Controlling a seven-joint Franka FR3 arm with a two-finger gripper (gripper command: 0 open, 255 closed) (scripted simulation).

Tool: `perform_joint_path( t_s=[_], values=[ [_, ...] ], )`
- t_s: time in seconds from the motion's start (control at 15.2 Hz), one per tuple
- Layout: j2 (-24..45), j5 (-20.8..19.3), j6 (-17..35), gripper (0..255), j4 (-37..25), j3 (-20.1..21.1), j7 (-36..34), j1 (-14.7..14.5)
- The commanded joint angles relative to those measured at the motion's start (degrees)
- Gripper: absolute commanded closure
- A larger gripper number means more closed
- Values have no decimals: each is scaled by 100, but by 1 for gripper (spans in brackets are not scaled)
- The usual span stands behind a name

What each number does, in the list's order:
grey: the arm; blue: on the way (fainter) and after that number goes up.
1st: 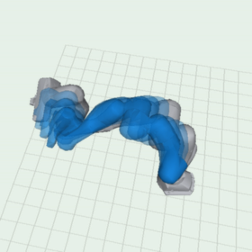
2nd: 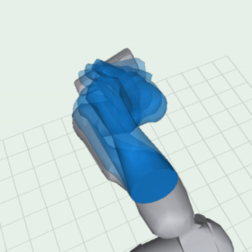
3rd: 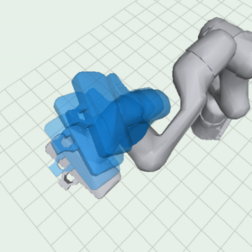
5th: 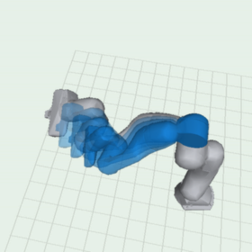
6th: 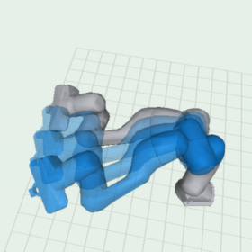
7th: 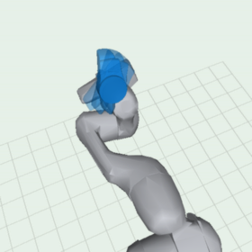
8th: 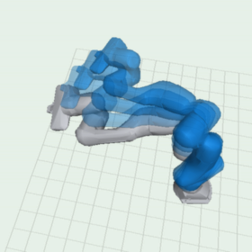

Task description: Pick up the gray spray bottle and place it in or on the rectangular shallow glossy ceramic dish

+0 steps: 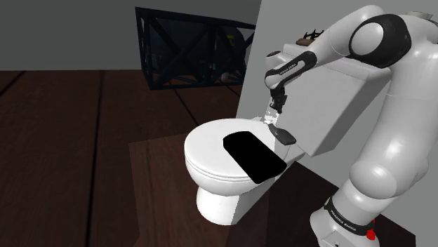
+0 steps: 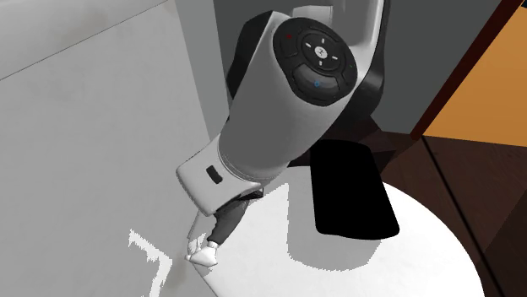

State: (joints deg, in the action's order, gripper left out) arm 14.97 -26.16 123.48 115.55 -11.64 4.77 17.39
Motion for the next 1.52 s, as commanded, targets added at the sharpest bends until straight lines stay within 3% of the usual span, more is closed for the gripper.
perform_joint_path(
  t_s=[0.0, 0.26, 0.4, 0.46, 0.99, 1.45],
  values=[
    [3, 0, 0, 0, -1, -2, 2, 2],
    [315, 1584, 994, 0, 247, 226, 1302, 790],
    [562, 2492, 1315, 0, 278, 484, 2077, 1241],
    [637, 2736, 1379, 0, 274, 581, 2290, 1380],
    [1064, 2781, 1852, 0, 322, 627, 2320, 1427],
    [1065, 2781, 1852, 0, 320, 627, 2320, 1427]
  ],
)
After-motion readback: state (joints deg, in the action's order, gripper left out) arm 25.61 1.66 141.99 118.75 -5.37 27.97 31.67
